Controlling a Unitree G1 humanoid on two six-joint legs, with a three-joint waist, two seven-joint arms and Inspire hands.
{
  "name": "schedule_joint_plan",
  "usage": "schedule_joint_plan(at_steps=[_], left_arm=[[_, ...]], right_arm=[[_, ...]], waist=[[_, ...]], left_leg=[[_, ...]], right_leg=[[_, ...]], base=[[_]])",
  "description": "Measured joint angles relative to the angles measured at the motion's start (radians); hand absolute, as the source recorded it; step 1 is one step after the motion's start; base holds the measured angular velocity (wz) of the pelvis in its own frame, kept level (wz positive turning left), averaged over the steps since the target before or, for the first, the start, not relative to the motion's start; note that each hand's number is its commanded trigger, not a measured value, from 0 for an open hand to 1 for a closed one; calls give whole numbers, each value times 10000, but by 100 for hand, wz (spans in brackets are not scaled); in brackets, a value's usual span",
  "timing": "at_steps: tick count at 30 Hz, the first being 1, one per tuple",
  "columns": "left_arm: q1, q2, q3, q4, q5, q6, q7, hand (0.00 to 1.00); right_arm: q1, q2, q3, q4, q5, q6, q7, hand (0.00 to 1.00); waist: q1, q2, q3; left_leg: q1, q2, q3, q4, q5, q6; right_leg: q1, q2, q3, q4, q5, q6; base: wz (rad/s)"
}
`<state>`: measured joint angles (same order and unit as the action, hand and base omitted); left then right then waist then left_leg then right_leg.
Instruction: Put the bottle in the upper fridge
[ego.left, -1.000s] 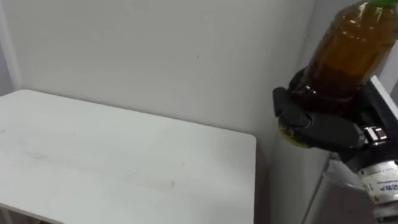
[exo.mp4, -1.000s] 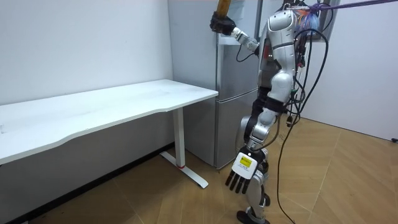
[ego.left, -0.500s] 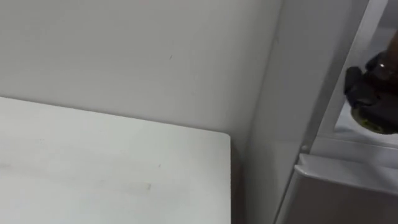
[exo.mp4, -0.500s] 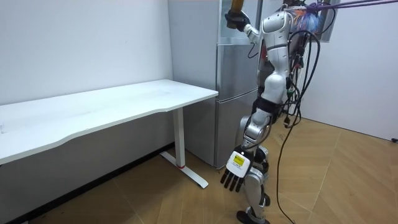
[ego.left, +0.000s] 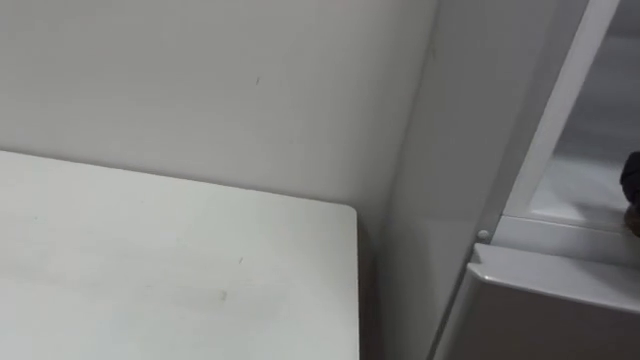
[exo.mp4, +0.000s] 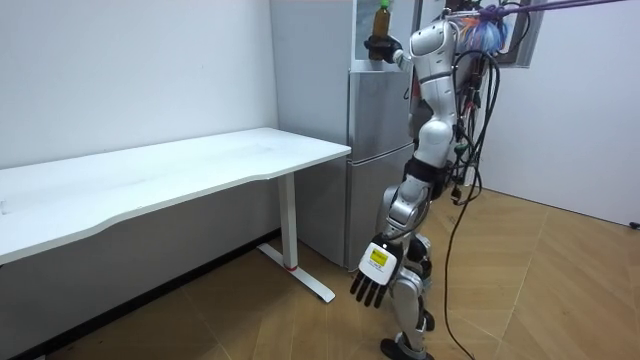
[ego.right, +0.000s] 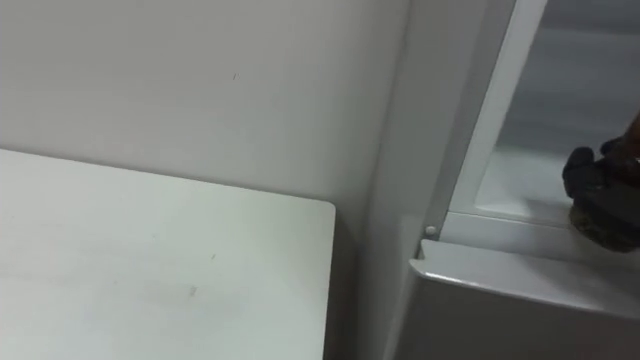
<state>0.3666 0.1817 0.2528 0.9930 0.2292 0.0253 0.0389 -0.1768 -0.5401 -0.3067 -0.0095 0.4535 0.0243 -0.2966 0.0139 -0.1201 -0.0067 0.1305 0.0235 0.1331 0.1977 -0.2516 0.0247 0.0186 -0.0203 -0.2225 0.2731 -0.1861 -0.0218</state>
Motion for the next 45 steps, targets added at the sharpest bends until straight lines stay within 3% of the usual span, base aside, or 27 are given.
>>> schedule_joint_plan(at_steps=[4, 12, 20, 23, 29, 39, 44, 45], left_arm=[[1, 41, 2, -47, 1, 57, -120, 0], [4, 137, 113, -128, 0, 314, -440, 0], [152, 331, 191, -349, -14, 519, -482, 0], [148, 404, 191, -378, -17, 570, -407, 0], [225, 511, 206, -425, -3, 799, -417, 0], [558, 606, 373, -295, -19, 924, -415, 0], [654, 607, 403, -314, -431, 995, -196, 0], [667, 607, 407, -314, -430, 1000, -192, 0]], right_arm=[[-92, -249, -4, 434, -235, -12, 128, 100], [-623, -273, 10, 1294, -155, 3, 172, 100], [-1273, -1259, 585, 2628, -80, 135, 333, 100], [-2197, -1374, 942, 3957, 94, 138, 533, 100], [-2926, -1412, 1125, 5228, -137, 377, 698, 100], [-3147, -1481, 1204, 5645, -62, 425, 693, 100], [-3295, -1767, 1295, 6143, 486, 399, 666, 100], [-3354, -1768, 1295, 6204, 503, 399, 668, 84]], waist=[[178, -2, 6], [407, -56, 85], [729, -152, 56], [722, -224, 34], [730, -341, -7], [827, -228, -22], [949, -84, -26], [947, -73, -31]], left_leg=[[36, -1, -6, 22, 0, 0], [10, -1, -20, -5, -21, -7], [34, 9, -9, -6, -22, -11], [12, 10, -46, 3, -22, -11], [-54, 1, -204, 10, -25, -12], [-15, 2, -311, 74, -27, -11], [-33, -20, -495, 104, -31, -9], [-55, -24, -524, 115, -32, -10]], right_leg=[[8, -65, -12, 19, 0, 0], [-9, -94, -17, 58, -10, -25], [-3, -70, -20, 95, -7, -31], [24, -103, -125, 75, -6, -30], [83, -84, -322, 52, -6, -29], [208, -73, -403, 15, 8, -44], [311, -110, -556, -46, 50, -40], [305, -112, -566, -46, 56, -41]], base=[[0], [-1], [-1], [5], [9], [2], [10], [8]])
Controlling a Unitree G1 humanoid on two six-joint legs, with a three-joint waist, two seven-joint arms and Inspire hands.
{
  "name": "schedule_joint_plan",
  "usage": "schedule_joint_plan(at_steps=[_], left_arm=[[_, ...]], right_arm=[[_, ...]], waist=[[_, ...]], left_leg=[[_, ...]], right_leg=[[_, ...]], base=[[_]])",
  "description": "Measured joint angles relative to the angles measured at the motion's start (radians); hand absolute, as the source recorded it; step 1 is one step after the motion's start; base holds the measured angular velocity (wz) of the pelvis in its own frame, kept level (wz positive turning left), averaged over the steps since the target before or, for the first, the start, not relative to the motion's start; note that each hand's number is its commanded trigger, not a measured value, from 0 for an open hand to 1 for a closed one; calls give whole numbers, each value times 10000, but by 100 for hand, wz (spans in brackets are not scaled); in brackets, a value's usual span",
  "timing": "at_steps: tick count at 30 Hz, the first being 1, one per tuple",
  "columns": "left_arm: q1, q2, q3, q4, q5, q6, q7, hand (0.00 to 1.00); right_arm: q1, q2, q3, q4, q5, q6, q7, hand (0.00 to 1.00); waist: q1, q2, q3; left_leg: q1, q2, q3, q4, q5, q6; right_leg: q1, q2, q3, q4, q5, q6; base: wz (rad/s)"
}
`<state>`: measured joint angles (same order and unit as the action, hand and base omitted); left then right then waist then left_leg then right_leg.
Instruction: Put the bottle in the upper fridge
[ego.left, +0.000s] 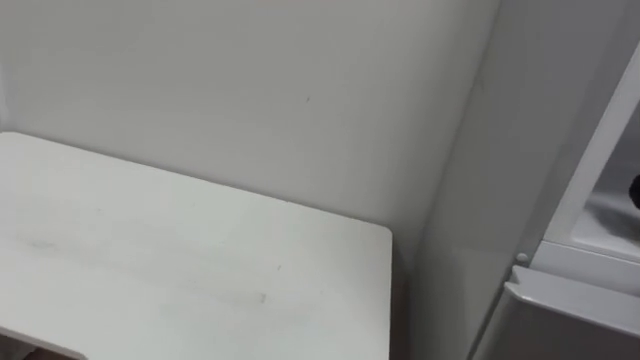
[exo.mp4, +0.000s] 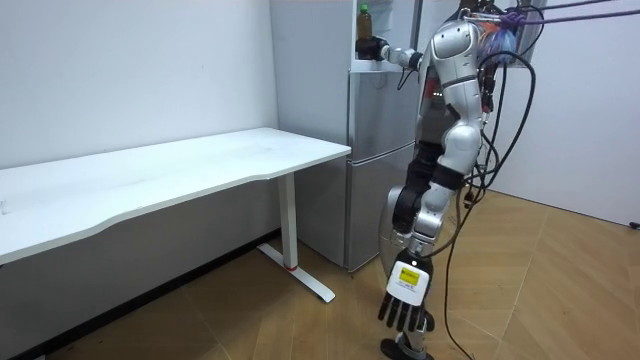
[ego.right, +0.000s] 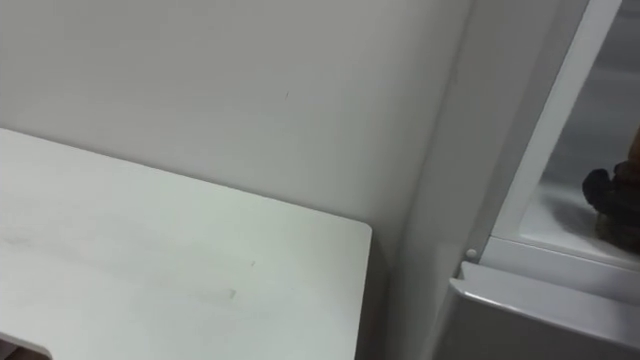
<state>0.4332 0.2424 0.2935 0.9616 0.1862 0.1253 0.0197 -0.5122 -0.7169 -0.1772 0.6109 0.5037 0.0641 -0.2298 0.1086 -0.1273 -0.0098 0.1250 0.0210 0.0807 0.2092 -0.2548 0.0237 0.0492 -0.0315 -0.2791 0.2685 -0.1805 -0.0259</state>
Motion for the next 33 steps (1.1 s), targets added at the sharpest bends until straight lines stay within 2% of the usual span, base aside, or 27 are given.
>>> schedule_joint_plan(at_steps=[1, 2, 3, 4, 5, 10, 17, 27, 33], left_arm=[[1, 0, -1, -2, -4, 14, -1, 0], [-9, -1, -3, -16, -6, 41, -2, 0], [-11, -1, -2, -26, -13, 64, -2, 0], [-15, 15, -2, -39, -41, 73, 5, 0], [-17, 34, -2, -50, -106, 73, 27, 0], [-18, 38, -14, -26, -239, 228, 175, 0], [-16, 59, -20, -22, -379, 434, 212, 0], [-21, 63, -38, -81, -405, 437, 219, 0], [-20, 69, -41, -81, -767, 306, 407, 0]], right_arm=[[-63, -12, -3, 42, 4, 1, -37, 64], [-128, -13, -2, 41, -12, 0, -85, 52], [-167, -13, -1, 41, -11, -1, -90, 22], [-191, -14, -1, 41, -11, -35, -87, 5], [-190, -13, 7, 44, -15, -64, -91, 0], [-229, -189, 422, 295, -62, -255, -168, 0], [-492, -218, 596, 909, -336, -409, -51, 0], [-562, -218, 777, 971, -733, -638, 262, 0], [-540, -216, 756, 957, -683, -773, 392, 0]], waist=[[-9, 40, -10], [-11, 100, -2], [-1, 124, -2], [-7, 156, -6], [-6, 166, -8], [117, 159, -5], [374, 142, 6], [423, 138, 9], [366, 133, 23]], left_leg=[[-76, 7, -41, 66, -7, -4], [-133, 26, -54, 106, -7, -6], [-153, 29, -56, 111, -5, -9], [-178, 30, -78, 118, 6, -19], [-189, 26, -131, 125, 17, -31], [-263, 73, -170, 173, 51, -80], [-325, 173, -157, 323, 30, -165], [-365, 193, -166, 319, 102, -282], [-325, 193, -196, 264, 112, -295]], right_leg=[[-2, 10, -4, -43, 28, -3], [5, 40, -22, -145, 98, -14], [-2, 46, -49, -162, 118, -25], [-2, 44, -103, -184, 135, -35], [9, 44, -140, -190, 139, -41], [24, 101, -222, -314, 216, -110], [76, 151, -237, -502, 261, -189], [36, 230, -231, -550, 245, -281], [60, 246, -230, -621, 258, -300]], base=[[9], [6], [3], [4], [7], [1], [0], [0], [0]])
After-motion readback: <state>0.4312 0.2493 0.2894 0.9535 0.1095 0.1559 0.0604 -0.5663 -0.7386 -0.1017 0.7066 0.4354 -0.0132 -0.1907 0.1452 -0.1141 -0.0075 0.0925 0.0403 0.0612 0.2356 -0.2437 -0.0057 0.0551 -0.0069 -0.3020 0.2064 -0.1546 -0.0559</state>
